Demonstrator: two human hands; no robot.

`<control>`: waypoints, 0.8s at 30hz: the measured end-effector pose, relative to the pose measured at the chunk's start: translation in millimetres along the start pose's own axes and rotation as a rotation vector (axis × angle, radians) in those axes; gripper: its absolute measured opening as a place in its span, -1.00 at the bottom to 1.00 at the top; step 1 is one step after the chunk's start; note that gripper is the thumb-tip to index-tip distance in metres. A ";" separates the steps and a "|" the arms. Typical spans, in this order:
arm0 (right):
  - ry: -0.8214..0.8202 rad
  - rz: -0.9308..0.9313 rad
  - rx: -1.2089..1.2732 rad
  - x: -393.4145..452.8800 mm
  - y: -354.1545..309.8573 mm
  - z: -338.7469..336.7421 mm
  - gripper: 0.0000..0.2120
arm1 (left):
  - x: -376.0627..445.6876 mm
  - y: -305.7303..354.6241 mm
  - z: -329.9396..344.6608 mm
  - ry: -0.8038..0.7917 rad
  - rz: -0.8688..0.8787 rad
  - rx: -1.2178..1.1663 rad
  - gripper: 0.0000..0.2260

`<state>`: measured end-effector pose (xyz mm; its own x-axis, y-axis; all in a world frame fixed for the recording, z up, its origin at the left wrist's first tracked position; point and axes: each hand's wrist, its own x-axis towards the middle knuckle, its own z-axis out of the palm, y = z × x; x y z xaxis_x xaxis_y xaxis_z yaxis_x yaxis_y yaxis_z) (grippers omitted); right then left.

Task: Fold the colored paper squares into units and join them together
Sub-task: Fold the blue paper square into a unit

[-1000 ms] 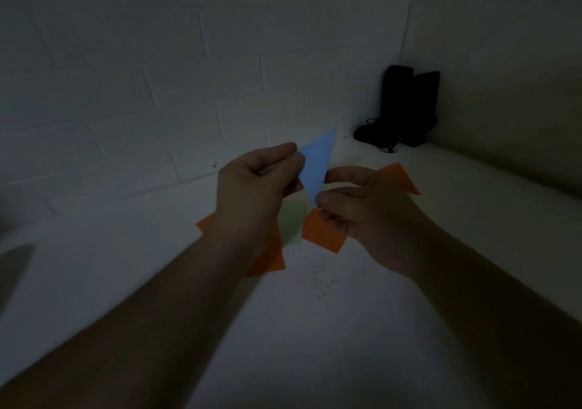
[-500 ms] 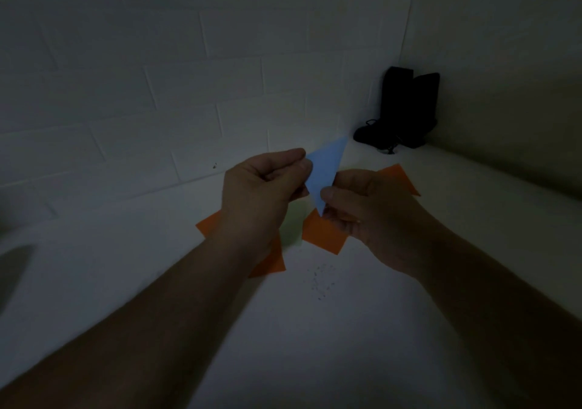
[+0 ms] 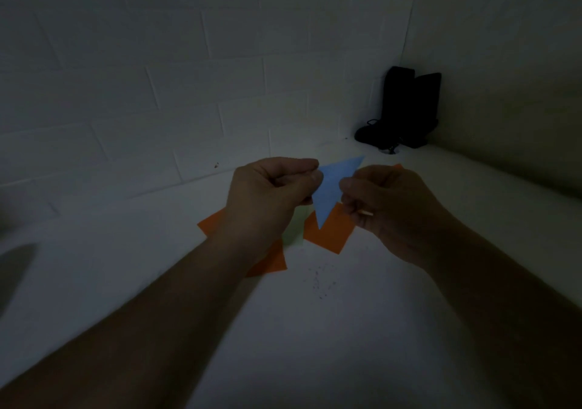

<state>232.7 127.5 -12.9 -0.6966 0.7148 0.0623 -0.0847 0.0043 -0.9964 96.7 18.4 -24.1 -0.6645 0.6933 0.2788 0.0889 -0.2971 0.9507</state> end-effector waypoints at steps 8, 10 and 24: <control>0.004 0.032 0.004 2.9 -2.0 -7.1 -0.82 | 0.8 3.8 -6.6 -0.040 0.052 0.106 -0.88; 0.045 0.022 0.009 4.4 -3.3 -12.2 -0.86 | 1.4 4.4 -9.3 -0.049 0.055 0.134 -0.87; 0.014 0.025 -0.047 3.8 0.0 -4.3 -0.74 | -0.1 5.3 -6.7 -0.078 0.025 0.132 -0.89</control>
<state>233.2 133.2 -12.9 -0.6876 0.7251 0.0373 -0.0343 0.0188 -0.9992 92.3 12.4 -20.1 -0.6020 0.7371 0.3071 0.2045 -0.2295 0.9516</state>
